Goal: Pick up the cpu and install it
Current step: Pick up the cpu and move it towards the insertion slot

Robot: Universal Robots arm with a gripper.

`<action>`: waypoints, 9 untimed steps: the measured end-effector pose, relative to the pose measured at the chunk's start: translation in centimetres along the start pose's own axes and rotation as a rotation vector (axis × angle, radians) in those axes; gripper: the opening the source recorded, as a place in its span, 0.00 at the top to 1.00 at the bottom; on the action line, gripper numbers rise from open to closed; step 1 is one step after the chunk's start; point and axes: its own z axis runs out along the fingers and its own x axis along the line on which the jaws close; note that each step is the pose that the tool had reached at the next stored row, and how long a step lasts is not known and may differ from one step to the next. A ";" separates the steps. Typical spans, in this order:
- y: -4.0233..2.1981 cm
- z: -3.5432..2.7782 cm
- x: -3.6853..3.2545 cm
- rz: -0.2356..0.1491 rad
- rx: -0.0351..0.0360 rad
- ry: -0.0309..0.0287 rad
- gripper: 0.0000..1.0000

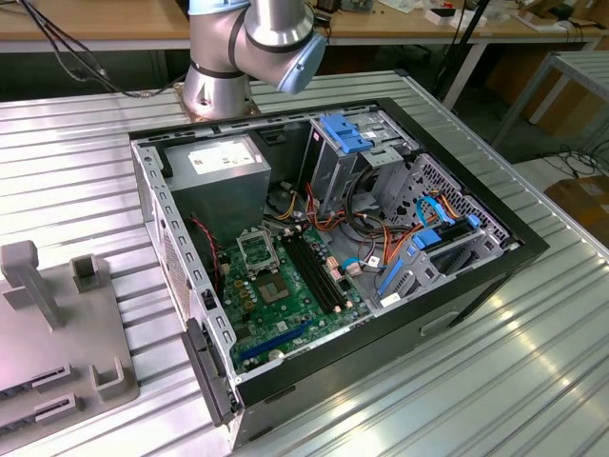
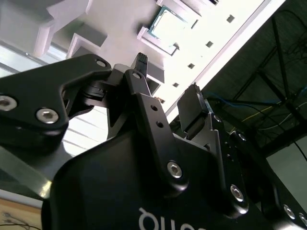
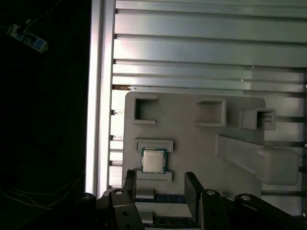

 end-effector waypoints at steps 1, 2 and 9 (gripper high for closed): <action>-0.02 0.26 0.00 0.002 0.0000 0.0000 0.47; -0.03 0.44 0.01 0.003 -0.0001 -0.0002 0.47; -0.08 1.68 0.03 0.010 0.0001 0.0001 0.47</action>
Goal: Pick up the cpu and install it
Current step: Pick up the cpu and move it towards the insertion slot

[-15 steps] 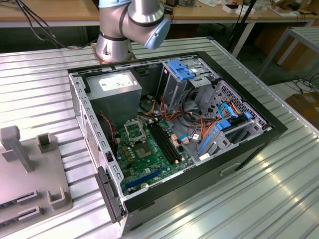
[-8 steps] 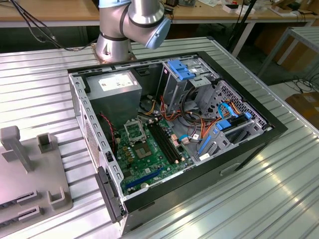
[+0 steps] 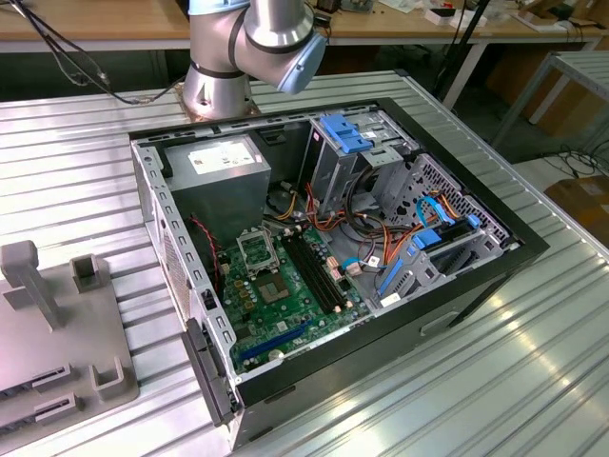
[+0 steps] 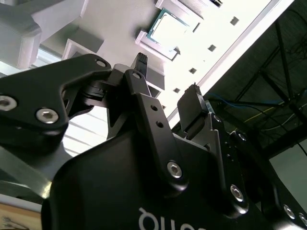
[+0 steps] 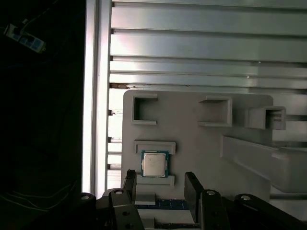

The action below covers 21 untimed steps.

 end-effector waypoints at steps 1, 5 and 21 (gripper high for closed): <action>0.00 0.00 0.00 0.000 0.0000 0.0001 0.47; 0.00 0.05 0.00 0.000 -0.0002 -0.0002 0.47; -0.03 0.78 -0.01 0.000 0.0285 0.0006 0.47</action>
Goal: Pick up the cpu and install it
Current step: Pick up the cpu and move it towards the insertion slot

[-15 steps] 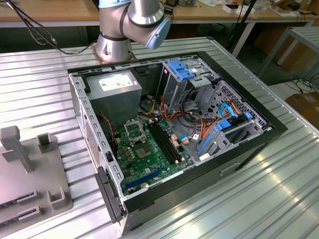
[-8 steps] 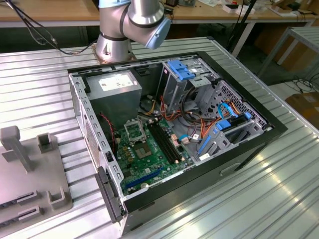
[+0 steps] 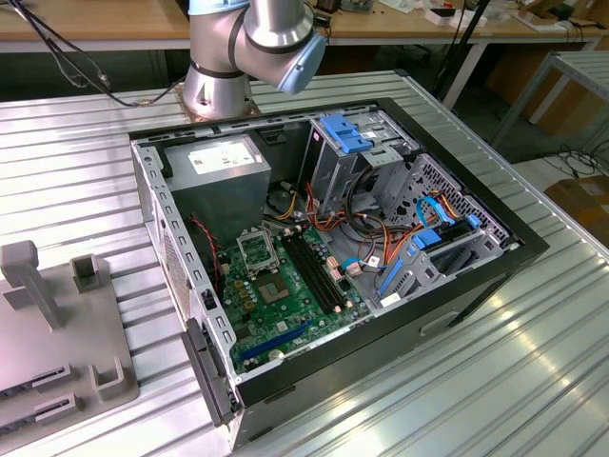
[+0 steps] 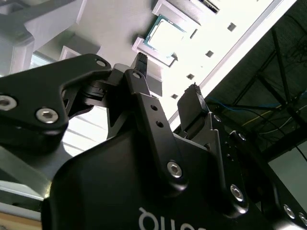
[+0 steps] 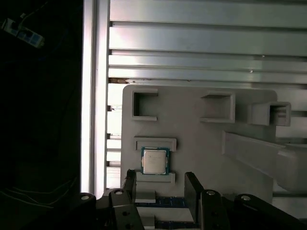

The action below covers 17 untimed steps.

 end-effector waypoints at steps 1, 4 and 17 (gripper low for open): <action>0.00 0.16 0.00 0.000 0.0042 0.0000 0.47; 0.07 0.78 -0.01 0.000 0.0063 0.0001 0.47; 0.12 2.19 -0.06 0.001 0.0064 0.0002 0.47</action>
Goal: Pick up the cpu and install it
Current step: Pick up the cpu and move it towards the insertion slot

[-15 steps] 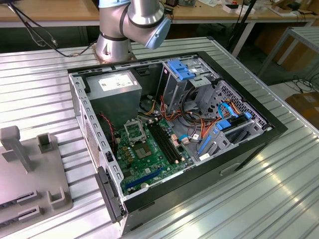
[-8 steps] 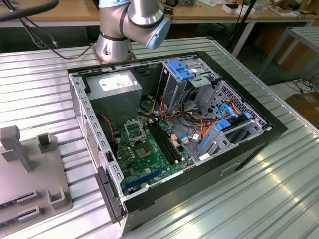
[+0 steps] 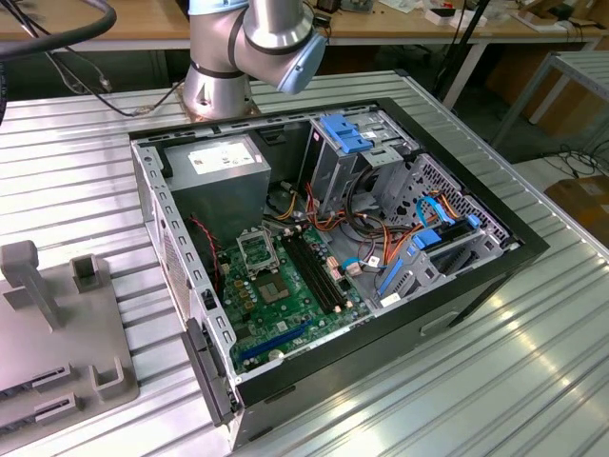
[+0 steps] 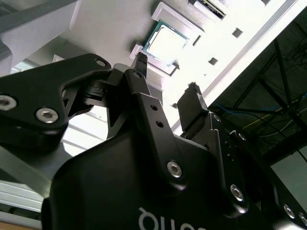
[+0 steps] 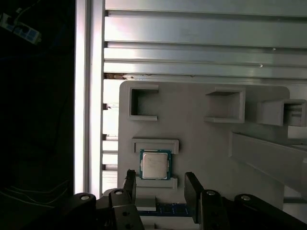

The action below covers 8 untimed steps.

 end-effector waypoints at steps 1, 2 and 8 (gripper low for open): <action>0.00 0.00 0.00 0.000 0.0000 -0.0001 0.47; 0.00 0.00 0.00 0.000 0.0000 0.0000 0.47; 0.00 0.01 0.00 0.000 0.0000 0.0000 0.47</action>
